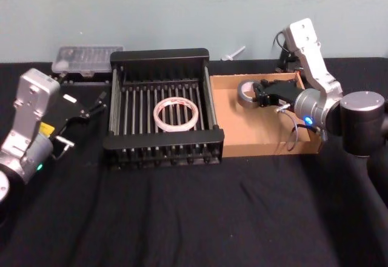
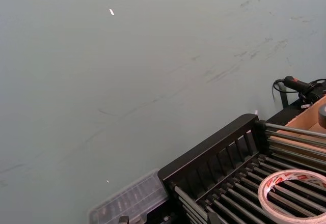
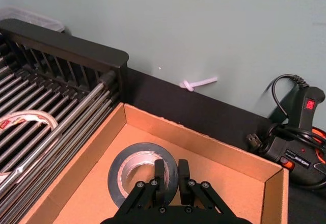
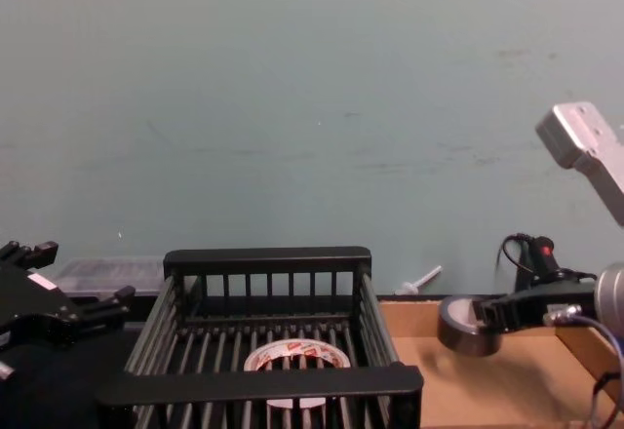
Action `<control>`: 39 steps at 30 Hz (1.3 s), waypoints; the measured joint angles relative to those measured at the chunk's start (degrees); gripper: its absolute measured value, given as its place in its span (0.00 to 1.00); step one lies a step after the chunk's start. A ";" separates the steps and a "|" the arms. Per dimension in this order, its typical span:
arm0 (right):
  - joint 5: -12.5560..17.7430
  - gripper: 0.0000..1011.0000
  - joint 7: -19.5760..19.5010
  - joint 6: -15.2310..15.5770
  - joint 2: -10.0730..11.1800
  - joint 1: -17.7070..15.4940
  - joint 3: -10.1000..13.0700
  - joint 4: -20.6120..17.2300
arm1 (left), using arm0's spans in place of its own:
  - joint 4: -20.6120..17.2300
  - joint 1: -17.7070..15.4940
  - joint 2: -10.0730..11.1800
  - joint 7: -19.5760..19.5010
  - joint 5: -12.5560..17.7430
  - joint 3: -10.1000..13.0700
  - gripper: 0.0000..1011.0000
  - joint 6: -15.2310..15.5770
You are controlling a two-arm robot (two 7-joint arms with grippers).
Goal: Pick up the white tape and place it into the black box , Pick up the silver tape and place it into the brown box.
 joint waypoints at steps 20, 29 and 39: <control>-0.42 0.35 -0.13 0.05 -0.13 0.11 -0.12 0.26 | 0.00 0.01 0.00 0.00 0.00 0.00 0.99 0.00; -0.35 0.65 -0.09 0.09 -0.10 0.07 -0.07 0.20 | 0.00 0.00 0.00 0.00 0.00 0.00 0.99 0.00; -0.28 0.92 -0.08 0.10 -0.08 0.04 -0.07 0.14 | 0.00 0.00 0.00 0.00 0.00 0.00 0.99 0.00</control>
